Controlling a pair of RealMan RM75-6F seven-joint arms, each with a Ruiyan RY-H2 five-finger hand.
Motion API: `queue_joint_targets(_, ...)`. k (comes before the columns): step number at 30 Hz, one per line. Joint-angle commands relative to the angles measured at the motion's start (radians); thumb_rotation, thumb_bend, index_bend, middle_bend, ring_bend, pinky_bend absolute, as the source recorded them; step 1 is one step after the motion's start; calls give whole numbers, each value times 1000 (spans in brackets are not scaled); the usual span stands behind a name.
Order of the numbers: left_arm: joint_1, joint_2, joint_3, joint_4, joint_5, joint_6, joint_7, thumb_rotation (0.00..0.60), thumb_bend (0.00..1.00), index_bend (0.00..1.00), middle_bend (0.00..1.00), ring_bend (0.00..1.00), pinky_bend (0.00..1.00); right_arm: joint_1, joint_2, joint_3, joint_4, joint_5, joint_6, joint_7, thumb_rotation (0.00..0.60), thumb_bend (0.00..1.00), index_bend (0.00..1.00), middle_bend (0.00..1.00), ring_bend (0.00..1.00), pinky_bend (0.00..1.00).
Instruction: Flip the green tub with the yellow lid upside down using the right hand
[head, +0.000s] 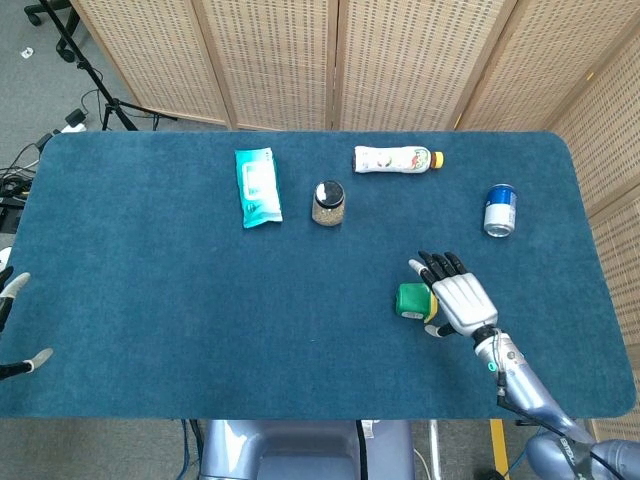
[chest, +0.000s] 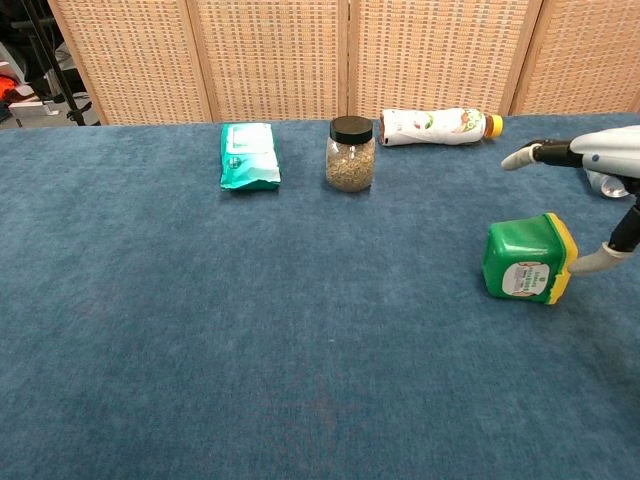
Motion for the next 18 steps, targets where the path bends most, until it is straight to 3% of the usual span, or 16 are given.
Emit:
queue_joint_targets(1,-1,1,-1,1,-2,-2,-4,600,0,0,0,0,0,83,-43,40,-64,204,-42,-174,600,0,28,0,0,0)
queue_joint_targets(8,-1,4,-2,4,-1,-1,-13,600,0,0,0,0,0,167,-80,53,-75,420,-22,-314,600,0,71,0,0,0)
queue_joint_targets(18,1,3,0,5,9,5,-14,600,0,0,0,0,0,216,-140,58,-42,506,34,-379,600,0,169,53,0,0)
